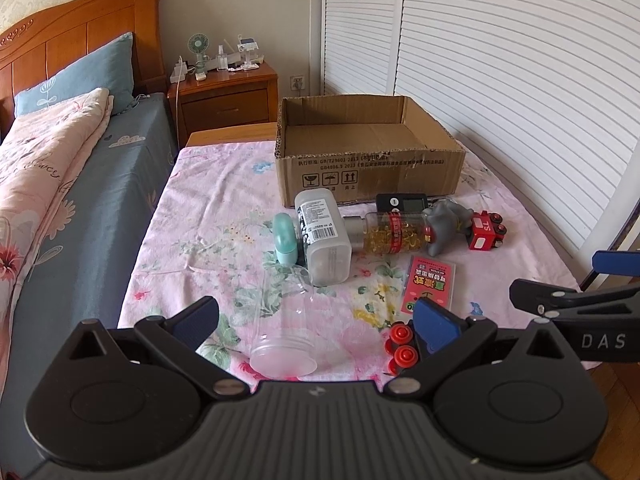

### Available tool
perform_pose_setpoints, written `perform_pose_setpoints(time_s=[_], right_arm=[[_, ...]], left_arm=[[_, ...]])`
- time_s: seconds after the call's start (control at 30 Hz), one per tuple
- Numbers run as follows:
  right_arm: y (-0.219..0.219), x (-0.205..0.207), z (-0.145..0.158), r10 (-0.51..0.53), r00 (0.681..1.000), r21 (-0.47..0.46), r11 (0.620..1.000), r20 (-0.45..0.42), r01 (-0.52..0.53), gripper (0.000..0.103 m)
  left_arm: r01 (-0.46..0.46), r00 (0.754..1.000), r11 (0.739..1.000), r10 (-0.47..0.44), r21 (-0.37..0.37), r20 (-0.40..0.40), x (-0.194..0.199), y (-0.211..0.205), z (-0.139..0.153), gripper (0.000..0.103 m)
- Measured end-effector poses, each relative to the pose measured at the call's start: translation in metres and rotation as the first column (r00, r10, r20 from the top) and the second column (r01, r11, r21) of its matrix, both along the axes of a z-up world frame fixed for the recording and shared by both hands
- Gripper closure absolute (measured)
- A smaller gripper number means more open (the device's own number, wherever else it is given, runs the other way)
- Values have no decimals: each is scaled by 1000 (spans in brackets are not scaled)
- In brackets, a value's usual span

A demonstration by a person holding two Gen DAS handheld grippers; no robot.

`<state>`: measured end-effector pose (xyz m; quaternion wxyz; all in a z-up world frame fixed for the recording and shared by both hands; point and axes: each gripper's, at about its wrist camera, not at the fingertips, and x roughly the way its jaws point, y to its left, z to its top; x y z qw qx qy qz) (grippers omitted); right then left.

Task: Organize rigid objects
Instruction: 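Move the right gripper down onto the black toy block with red wheels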

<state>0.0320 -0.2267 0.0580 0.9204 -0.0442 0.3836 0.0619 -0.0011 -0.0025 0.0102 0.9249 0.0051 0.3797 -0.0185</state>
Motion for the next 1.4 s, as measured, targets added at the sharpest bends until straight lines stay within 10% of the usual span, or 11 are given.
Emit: perform_pose_setpoints(time_s=[0.43, 0.77, 1.4], right_arm=[[3, 5, -3, 31, 999, -14, 999, 13, -30, 0], [4, 9, -23, 283, 957, -10, 959, 69, -283, 0], [55, 33, -95, 436, 893, 9, 899, -116, -438, 0]], left_arm=[[30, 1000, 999, -30, -17, 8, 3, 3, -1, 1], [101, 995, 992, -101, 79, 8, 9, 18, -18, 1], [174, 982, 982, -168, 78, -84, 23, 43, -78, 1]])
